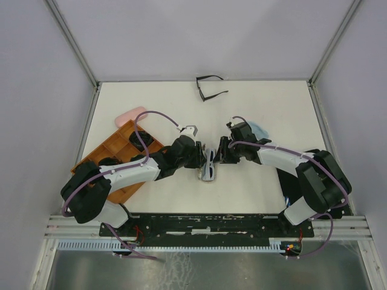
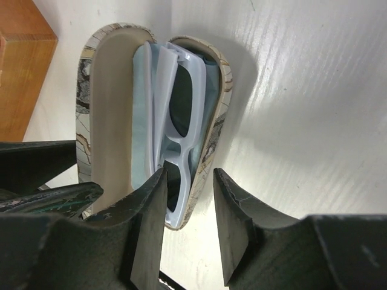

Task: Organize the sunglasses
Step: Place the sunglasses in the sunglasses case.

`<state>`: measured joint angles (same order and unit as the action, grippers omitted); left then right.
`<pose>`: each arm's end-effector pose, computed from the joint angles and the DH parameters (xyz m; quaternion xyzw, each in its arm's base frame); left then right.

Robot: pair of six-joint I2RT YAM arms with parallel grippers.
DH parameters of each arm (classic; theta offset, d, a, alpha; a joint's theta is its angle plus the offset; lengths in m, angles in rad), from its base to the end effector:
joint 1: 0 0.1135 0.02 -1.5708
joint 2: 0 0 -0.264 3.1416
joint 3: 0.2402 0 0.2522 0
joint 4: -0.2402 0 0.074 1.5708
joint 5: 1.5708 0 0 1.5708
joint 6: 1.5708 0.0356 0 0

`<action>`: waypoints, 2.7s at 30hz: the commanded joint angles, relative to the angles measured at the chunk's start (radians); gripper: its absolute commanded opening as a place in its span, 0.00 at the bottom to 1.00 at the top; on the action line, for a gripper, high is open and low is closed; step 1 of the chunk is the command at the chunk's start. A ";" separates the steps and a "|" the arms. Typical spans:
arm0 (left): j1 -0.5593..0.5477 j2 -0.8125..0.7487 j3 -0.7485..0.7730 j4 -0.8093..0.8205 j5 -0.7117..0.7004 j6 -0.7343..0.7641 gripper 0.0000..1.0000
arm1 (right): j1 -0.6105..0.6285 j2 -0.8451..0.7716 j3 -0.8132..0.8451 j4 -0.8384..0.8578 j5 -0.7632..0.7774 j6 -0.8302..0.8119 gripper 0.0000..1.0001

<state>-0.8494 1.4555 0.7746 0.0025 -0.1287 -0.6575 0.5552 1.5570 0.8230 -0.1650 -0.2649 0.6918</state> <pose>0.2034 -0.2244 0.1996 0.0586 0.8987 -0.2523 0.3538 0.2550 0.1691 0.1731 0.0204 0.9366 0.2920 0.1925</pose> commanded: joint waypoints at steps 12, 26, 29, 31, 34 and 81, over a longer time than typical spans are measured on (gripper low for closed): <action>-0.012 -0.030 0.026 0.027 -0.006 0.009 0.47 | 0.001 0.069 0.024 0.108 -0.040 0.027 0.42; -0.016 -0.029 0.026 0.027 -0.008 0.008 0.47 | 0.001 0.114 0.022 0.134 -0.042 0.026 0.34; -0.015 -0.029 0.026 0.027 -0.008 0.009 0.47 | 0.000 0.125 0.022 0.137 -0.043 0.024 0.34; -0.015 -0.027 0.028 0.027 -0.008 0.009 0.47 | 0.001 0.132 0.022 0.137 -0.043 0.021 0.33; -0.015 -0.026 0.028 0.027 -0.006 0.009 0.47 | 0.000 0.134 0.019 0.136 -0.040 0.018 0.31; -0.039 0.021 0.083 -0.002 -0.009 0.017 0.38 | 0.000 0.093 0.002 0.126 -0.011 0.002 0.29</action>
<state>-0.8738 1.4597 0.8005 -0.0162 -0.1307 -0.6575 0.5533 1.6371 0.7872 -0.1028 -0.2302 0.6849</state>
